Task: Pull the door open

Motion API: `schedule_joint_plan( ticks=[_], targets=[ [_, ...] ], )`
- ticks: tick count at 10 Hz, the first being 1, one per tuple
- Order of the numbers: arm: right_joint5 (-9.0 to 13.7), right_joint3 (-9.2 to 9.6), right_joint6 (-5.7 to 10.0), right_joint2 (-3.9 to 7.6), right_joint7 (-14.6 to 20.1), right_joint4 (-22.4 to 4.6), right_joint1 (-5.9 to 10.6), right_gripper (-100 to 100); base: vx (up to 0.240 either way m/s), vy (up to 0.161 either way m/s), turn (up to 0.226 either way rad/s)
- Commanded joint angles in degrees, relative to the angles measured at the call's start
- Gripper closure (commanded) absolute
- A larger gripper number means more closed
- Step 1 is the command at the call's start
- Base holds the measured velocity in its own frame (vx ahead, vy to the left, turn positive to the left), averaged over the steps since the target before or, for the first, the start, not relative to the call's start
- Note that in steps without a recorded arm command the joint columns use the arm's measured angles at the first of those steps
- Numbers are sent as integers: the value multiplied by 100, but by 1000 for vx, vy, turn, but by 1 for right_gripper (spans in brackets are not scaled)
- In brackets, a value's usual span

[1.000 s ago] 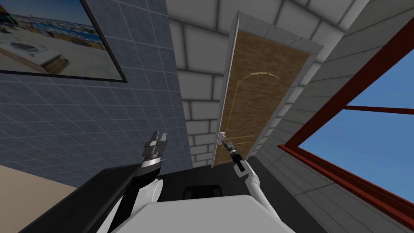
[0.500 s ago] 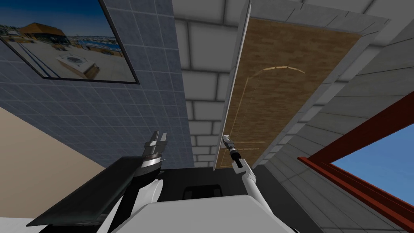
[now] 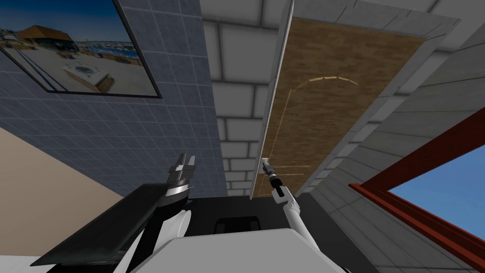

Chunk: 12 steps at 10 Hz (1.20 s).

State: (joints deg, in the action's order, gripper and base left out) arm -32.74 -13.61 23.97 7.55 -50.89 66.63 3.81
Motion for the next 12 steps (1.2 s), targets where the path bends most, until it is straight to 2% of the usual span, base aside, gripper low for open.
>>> schedule_joint_plan(
  ticks=[1, 2, 3, 7, 11, 12],
  targets=[
    [-1, 5, 5, -4, -3, 4, 2, 100, 0, 0, 0],
    [-1, 5, 5, -4, -3, 4, 2, 100, 0, 0, 0],
    [147, 27, -1, 18, 216, 28, -30, 100, -13, -4, 68],
    [497, 92, 0, 64, 716, 95, -99, 100, -31, -12, 55],
    [1019, 189, 1, 133, 1366, 196, -202, 100, -39, -18, 81],
    [1019, 189, 1, 133, 1427, 196, -202, 100, -29, -18, 41]
  ],
)
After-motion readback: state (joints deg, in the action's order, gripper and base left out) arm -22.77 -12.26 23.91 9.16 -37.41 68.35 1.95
